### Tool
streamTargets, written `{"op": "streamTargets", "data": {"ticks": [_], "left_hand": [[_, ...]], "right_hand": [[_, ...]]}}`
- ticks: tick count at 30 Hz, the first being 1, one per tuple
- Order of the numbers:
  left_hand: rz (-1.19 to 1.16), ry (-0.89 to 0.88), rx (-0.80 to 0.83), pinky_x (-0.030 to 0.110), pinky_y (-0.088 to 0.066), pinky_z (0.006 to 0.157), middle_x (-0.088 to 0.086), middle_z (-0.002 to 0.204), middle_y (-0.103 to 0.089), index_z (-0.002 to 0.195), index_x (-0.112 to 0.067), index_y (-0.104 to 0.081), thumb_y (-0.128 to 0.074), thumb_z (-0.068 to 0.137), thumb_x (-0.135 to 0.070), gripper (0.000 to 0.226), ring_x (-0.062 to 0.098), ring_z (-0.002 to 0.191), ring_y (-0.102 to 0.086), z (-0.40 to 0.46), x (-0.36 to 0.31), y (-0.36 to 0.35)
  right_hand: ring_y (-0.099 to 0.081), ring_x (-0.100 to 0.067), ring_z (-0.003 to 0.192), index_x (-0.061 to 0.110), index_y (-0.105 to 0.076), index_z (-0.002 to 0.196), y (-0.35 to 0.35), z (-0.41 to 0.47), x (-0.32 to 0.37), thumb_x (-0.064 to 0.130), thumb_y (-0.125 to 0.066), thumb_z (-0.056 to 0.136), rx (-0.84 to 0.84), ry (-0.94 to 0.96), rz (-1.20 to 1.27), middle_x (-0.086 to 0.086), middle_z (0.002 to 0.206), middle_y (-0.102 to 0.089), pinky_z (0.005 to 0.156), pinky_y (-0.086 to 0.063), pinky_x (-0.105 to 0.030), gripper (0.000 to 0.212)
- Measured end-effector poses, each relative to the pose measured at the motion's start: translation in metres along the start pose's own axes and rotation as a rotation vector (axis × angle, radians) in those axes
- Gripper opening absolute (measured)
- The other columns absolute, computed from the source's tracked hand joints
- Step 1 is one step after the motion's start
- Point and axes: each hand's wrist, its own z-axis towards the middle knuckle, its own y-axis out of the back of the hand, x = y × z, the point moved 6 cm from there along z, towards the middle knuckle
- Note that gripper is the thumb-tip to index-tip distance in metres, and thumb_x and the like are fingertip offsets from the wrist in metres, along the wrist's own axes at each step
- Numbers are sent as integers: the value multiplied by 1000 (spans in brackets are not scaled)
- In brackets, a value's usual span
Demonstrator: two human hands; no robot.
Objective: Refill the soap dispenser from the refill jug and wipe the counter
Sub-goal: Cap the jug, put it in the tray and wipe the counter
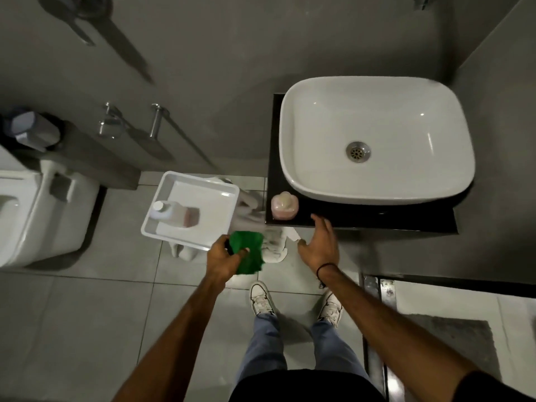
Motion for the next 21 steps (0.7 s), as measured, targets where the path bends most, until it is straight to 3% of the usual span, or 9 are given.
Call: {"op": "streamTargets", "data": {"ticks": [3,6,9,11,16,21], "left_hand": [[246,-59,-178,41,-59,89,9,108,-71,114,-11,-64,-84,80,-16,40,26,96,-67,30,-6,44],[469,-192,-310,44,-57,87,10,109,-66,111,-13,-60,-77,84,-19,32,29,99,-64,70,-25,72],[687,-247,-416,45,-57,88,14,112,-64,115,-8,-58,-78,85,-18,36,31,99,-63,116,-38,75],[769,-274,-369,46,-56,90,17,116,-63,120,-5,-56,-76,86,-15,41,33,101,-62,143,-34,61],[788,-231,23,52,-50,96,28,129,-53,124,6,-56,-57,96,-8,31,45,113,-56,164,20,4],[942,-210,79,54,-51,96,25,140,-44,135,-1,-51,-56,94,-9,43,46,119,-52,144,27,0]], "right_hand": [[1,-28,156,6,-9,159,-23,10,-4,47,-71,78,124,125,-426,-12,168,-2,127,-2,-44,110],[18,-33,153,2,6,158,-44,11,-17,63,-68,73,163,148,-614,-17,164,21,126,2,-48,128],[19,-35,152,1,7,157,-54,13,-25,63,-70,69,112,157,-669,-19,164,21,126,-1,-50,132],[18,-35,152,1,7,157,-58,17,-30,62,-71,68,82,153,-682,-19,164,21,126,-2,-51,134],[15,-36,153,-1,4,157,-61,16,-28,53,-75,66,45,146,-673,-20,165,16,126,-3,-51,132],[17,-35,153,0,5,157,-53,12,-19,52,-73,69,86,126,-677,-19,164,20,126,-4,-51,128]]}}
